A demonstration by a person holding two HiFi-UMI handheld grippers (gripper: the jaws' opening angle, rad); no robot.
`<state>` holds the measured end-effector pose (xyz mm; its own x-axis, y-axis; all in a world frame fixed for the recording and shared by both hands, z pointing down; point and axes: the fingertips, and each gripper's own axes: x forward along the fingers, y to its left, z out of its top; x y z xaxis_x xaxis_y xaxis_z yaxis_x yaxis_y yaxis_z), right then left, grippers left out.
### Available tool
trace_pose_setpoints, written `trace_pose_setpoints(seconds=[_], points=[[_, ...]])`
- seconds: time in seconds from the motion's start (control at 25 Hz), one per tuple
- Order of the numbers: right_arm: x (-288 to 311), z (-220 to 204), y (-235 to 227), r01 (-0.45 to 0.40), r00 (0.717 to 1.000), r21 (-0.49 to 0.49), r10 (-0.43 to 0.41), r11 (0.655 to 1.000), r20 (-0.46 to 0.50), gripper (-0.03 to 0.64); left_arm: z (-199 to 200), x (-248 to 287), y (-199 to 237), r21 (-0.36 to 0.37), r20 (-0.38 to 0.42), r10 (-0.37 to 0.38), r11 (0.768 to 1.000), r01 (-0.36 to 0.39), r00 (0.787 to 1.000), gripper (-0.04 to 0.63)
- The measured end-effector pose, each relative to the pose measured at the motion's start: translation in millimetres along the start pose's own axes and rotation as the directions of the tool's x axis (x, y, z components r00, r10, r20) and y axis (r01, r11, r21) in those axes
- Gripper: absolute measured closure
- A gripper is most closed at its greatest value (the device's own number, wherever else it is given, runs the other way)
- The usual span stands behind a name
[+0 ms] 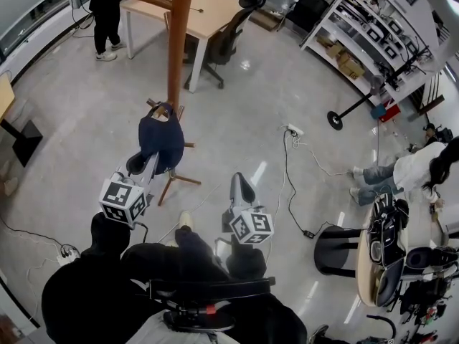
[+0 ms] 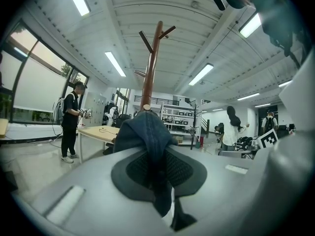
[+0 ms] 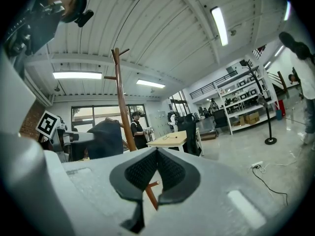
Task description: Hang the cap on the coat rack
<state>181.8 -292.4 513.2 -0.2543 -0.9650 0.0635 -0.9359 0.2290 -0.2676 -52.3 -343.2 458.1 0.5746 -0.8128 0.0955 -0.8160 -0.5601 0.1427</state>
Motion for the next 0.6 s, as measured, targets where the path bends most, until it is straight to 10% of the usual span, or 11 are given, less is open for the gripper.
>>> trace_pose_setpoints(seconds=[0.6], points=[[3.7, -1.3, -11.4, 0.021, 1.0, 0.003, -0.021, 1.0, -0.007, 0.614, -7.0, 11.8, 5.2, -0.011, -0.016, 0.002, 1.0, -0.002, 1.0, 0.558]])
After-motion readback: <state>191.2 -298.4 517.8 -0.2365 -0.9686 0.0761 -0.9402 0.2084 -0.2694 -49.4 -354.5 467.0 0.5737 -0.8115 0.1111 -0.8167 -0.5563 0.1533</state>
